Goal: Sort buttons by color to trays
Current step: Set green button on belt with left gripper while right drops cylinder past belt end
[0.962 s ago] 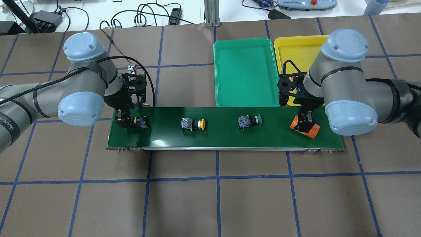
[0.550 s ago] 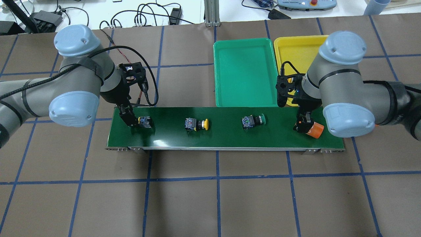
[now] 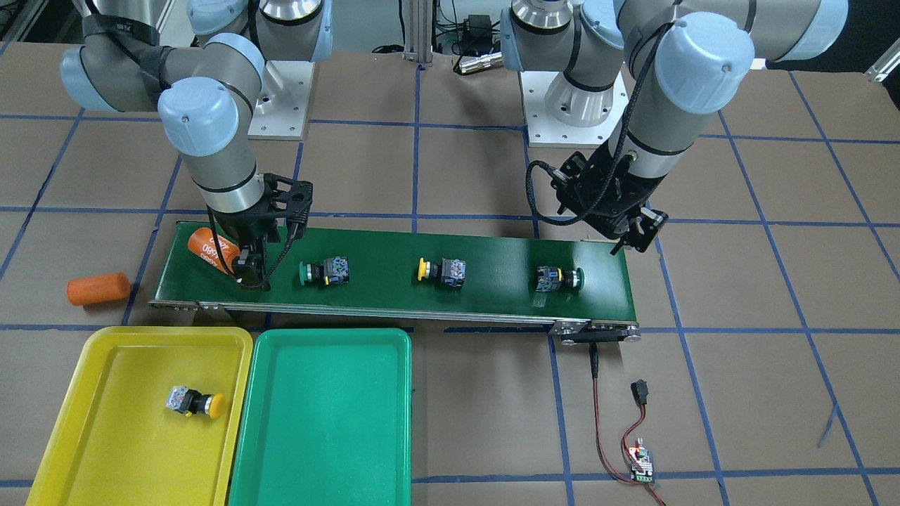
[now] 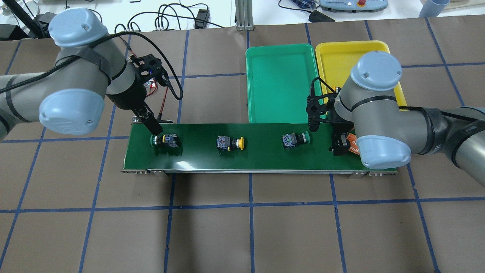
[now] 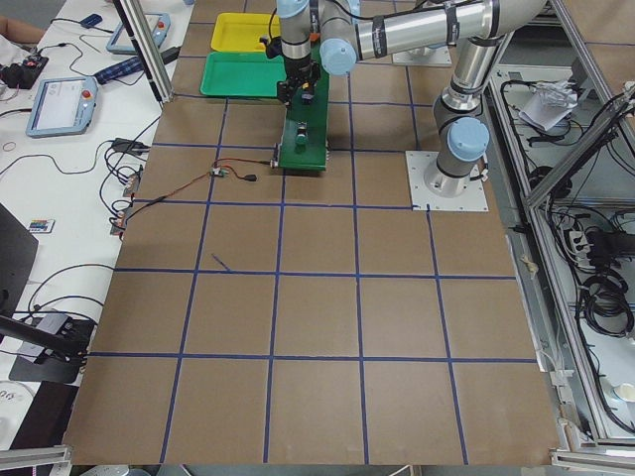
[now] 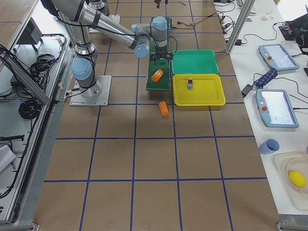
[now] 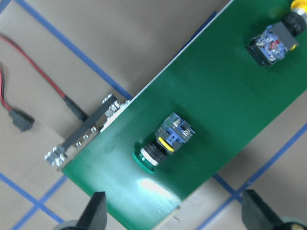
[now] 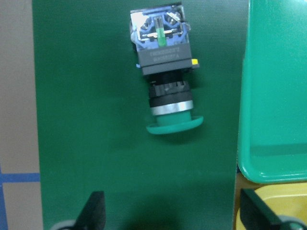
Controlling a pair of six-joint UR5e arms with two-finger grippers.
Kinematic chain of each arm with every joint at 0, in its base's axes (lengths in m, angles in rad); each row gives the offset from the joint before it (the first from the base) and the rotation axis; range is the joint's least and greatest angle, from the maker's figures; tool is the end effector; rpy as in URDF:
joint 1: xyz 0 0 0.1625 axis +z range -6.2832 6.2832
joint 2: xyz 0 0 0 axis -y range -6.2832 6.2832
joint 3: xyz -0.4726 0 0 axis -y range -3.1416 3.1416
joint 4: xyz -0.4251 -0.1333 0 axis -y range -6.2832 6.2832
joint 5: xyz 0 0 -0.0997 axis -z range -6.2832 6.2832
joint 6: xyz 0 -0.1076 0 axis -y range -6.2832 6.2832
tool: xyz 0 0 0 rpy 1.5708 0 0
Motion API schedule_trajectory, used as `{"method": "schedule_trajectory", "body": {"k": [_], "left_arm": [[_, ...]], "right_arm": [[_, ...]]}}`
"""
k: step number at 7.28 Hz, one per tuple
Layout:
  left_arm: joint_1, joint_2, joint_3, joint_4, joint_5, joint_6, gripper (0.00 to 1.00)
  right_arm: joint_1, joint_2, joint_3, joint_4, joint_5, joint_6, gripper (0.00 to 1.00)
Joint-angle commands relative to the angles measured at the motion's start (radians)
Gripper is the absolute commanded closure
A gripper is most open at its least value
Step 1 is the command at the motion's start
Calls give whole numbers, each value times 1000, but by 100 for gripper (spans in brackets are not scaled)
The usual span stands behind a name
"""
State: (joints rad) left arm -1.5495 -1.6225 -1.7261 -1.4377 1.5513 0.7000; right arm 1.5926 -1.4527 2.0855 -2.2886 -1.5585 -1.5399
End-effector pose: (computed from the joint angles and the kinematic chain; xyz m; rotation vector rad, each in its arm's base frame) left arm -0.1240 -0.5347 0.4324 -1.0295 -2.9196 -0.0964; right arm 0.1456 -0.5039 0.2817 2.1757 -2.1944 0.1084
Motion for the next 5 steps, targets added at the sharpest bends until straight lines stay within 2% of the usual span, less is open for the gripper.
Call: {"method": "schedule_trajectory", "body": {"k": [1, 3, 5], "left_arm": [[-14, 7, 54, -98, 9, -388, 0], [-67, 19, 60, -101, 13, -583, 0], [-63, 38, 63, -101, 19, -585, 0]], "right_arm": [[1, 32, -1, 5, 12, 1, 0], [1, 40, -7, 5, 11, 6, 0], [3, 38, -5, 3, 14, 9, 0]]}}
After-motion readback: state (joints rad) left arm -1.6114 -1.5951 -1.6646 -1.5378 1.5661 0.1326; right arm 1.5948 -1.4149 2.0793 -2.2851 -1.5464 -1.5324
